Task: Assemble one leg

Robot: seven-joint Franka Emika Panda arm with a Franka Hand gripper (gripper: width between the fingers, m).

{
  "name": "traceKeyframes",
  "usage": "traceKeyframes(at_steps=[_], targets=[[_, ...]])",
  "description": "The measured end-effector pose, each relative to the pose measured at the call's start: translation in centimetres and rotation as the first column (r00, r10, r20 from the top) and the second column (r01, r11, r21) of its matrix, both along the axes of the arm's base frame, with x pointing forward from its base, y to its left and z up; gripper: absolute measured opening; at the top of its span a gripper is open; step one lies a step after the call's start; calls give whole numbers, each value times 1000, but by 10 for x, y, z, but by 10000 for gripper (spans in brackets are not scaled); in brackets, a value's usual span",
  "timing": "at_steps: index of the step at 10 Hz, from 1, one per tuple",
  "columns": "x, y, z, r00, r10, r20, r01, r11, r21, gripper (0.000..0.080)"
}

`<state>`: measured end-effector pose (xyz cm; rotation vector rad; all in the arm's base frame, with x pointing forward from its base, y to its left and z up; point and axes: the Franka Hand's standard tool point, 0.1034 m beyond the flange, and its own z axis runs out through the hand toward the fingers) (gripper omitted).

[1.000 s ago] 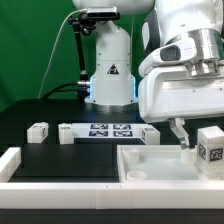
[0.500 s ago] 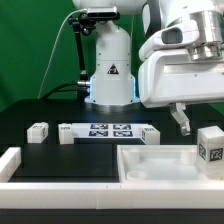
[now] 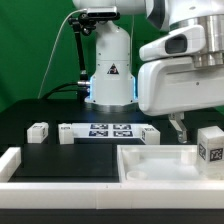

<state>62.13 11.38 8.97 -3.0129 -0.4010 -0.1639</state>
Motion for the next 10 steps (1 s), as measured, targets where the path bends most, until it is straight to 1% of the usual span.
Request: traceKeyframes(at_steps=[1,2,3,4,5,9,10], targets=[[-1,2,0,996,1,-87,-2,1000,-2,649],[-7,4,0,982,6,-191,-8,1000,-6,649],[-9,6,1,948,15,-318,-19,1000,-11,649],[-1,8,-2,933,21,-359,-27,1000,-11,649],[4,8,-3,934,21,-358,-26,1000,-9,649],[3,8,-4,934,21,-356,-26,1000,-9,649],[9,5,-7,946,16,-324,-19,1000,-7,649]])
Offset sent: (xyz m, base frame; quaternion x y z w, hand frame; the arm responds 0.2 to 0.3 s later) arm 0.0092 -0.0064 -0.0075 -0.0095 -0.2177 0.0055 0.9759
